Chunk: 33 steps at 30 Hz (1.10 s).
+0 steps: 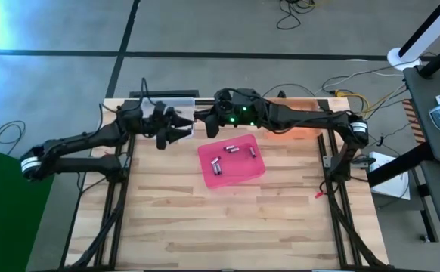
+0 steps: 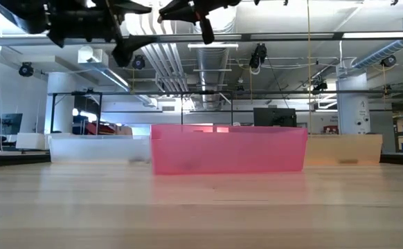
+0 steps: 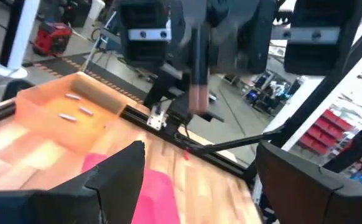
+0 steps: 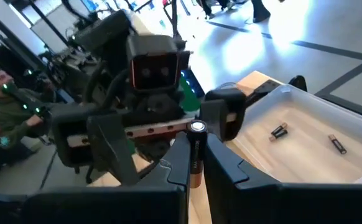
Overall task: Sort batteries
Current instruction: Put the black battery into the transparent bin
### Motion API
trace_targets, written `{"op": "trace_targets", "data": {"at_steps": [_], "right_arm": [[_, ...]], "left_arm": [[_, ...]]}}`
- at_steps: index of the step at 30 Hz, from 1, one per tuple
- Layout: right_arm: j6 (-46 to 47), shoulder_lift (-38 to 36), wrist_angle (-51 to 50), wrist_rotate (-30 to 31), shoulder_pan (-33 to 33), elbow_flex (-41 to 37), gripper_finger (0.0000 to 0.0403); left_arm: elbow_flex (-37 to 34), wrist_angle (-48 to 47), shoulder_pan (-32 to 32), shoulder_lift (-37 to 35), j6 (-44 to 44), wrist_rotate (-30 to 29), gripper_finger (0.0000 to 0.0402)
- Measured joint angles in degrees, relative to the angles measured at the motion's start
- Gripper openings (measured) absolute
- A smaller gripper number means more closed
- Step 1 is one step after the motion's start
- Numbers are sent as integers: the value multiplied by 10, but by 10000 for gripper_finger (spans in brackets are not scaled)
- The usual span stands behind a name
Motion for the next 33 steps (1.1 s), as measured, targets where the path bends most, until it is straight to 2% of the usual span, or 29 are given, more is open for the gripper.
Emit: {"op": "trace_targets", "data": {"at_steps": [6,11,13,19,25,33], "right_arm": [[-14,0,-9,-15,-17,0,18],[-9,-2,-10,-22,-40,0,18],[-1,-4,-9,-41,-47,0,18],[-2,-5,-8,-55,-50,0,21],[2,-5,-8,-53,-51,0,22],[3,-15,-8,-59,-50,0,22]], "left_arm": [[66,13,23,74,37,18,281],[136,7,38,128,42,115,281],[150,-7,37,134,45,123,281],[157,-22,43,134,61,106,274],[157,-17,45,138,37,90,257],[157,-22,48,116,33,54,195]]}}
